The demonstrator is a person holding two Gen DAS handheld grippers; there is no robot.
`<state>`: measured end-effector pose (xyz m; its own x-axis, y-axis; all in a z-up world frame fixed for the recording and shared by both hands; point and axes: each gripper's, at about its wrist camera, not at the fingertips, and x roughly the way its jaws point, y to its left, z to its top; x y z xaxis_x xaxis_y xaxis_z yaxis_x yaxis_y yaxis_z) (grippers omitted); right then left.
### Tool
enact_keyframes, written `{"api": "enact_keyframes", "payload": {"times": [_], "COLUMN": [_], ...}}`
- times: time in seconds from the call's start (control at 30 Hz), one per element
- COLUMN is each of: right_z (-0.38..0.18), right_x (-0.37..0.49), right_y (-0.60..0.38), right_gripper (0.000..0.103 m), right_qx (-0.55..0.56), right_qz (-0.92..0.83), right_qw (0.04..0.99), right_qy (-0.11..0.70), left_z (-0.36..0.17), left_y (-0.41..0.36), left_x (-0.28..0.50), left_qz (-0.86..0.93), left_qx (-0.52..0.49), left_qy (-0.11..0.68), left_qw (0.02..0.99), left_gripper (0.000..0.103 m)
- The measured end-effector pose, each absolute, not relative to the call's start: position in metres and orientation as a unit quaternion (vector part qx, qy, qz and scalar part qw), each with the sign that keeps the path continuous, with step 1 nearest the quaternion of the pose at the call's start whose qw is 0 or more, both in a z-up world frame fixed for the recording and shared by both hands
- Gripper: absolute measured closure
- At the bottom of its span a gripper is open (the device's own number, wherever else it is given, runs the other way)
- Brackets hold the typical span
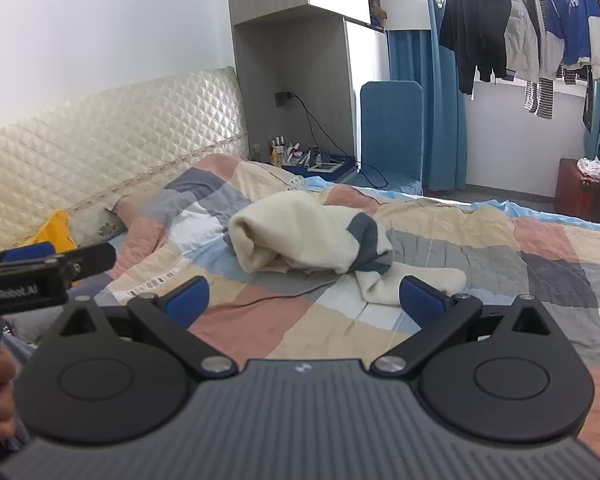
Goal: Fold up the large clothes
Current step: 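Move both grippers toward the crumpled cream striped sweater on the bed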
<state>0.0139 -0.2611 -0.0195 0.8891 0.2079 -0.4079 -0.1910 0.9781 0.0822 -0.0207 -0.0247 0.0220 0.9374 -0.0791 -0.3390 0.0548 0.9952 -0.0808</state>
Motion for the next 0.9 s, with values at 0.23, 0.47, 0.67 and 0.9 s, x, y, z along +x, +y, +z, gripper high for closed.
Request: {"api": "enact_keyframes", "payload": {"times": [0.23, 0.47, 0.67, 0.9], "right_z": [-0.004, -0.005, -0.022, -0.044], "right_x": [0.007, 0.021, 0.050, 0.089], "right_y": [-0.253, -0.260, -0.254, -0.246], "right_gripper": [0.000, 0.000, 0.000, 0.000], "right_qx": [0.014, 0.014, 0.005, 0.012], "right_qz": [0.096, 0.093, 0.090, 0.088], "right_qw": [0.974, 0.970, 0.967, 0.963], "right_qy": [0.206, 0.223, 0.238, 0.255], "left_z": [0.050, 0.059, 0.042, 0.008], "left_y": [-0.023, -0.019, -0.027, -0.027], "left_x": [-0.017, 0.010, 0.041, 0.087], "left_qz": [-0.041, -0.035, -0.060, -0.057], "left_qx": [-0.019, 0.007, 0.005, 0.017], "left_qy": [0.188, 0.190, 0.203, 0.223], "left_qw": [0.981, 0.981, 0.977, 0.973], "left_gripper": [0.000, 0.000, 0.000, 0.000]}}
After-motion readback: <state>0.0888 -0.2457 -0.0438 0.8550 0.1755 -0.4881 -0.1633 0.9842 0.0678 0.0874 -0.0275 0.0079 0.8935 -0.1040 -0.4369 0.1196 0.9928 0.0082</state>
